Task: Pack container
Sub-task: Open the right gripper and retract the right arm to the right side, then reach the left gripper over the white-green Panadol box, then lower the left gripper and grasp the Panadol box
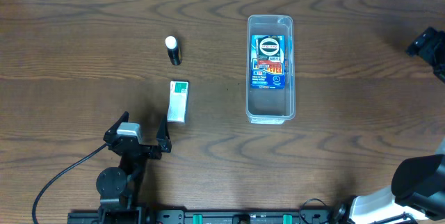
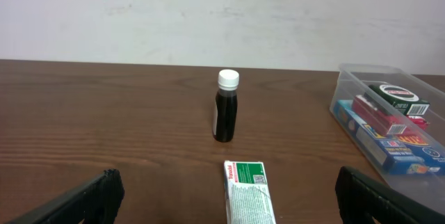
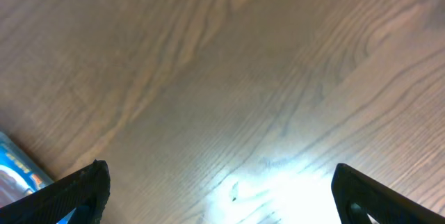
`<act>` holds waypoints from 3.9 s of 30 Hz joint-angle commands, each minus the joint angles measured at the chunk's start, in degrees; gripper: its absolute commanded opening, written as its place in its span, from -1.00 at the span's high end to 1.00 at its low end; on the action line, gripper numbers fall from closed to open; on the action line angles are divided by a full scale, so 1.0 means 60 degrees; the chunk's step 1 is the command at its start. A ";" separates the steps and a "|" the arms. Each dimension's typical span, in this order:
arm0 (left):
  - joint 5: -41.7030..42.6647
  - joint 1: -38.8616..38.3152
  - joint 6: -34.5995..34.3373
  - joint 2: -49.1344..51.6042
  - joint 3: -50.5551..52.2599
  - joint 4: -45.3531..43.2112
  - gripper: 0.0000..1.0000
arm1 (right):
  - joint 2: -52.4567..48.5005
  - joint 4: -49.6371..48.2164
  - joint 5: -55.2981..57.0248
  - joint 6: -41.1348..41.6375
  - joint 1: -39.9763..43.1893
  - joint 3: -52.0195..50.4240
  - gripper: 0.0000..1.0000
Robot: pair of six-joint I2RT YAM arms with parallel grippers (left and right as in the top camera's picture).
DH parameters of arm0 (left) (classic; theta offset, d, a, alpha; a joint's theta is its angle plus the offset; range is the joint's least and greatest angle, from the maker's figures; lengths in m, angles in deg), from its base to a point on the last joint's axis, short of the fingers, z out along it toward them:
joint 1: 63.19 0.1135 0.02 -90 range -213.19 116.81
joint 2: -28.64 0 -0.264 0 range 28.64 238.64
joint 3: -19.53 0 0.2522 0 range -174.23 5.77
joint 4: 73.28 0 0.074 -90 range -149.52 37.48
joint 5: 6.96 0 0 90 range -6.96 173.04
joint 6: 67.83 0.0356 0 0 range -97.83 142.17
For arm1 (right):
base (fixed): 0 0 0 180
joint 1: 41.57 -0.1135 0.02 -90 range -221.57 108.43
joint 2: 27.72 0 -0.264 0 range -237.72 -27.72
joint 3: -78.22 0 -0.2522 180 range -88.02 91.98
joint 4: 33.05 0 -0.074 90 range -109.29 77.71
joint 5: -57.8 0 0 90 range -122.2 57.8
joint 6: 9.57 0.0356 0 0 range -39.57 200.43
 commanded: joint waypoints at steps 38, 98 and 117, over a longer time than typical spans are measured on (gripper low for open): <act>0.3180 0.0044 0.0240 1.0692 -0.9661 0.8244 -0.96 | -0.0047 -0.0033 -0.0073 0.0350 0.0044 -0.0262 -0.98; -0.1475 -0.2011 -0.0820 1.7657 -1.0506 0.5723 -0.96 | -0.0047 -0.0033 -0.0073 0.0350 0.0044 -0.0262 -0.98; -0.1475 -0.2040 -0.0849 1.7784 -1.0506 0.5774 -0.69 | -0.0047 -0.0033 -0.0069 0.0350 0.0044 -0.0262 -0.98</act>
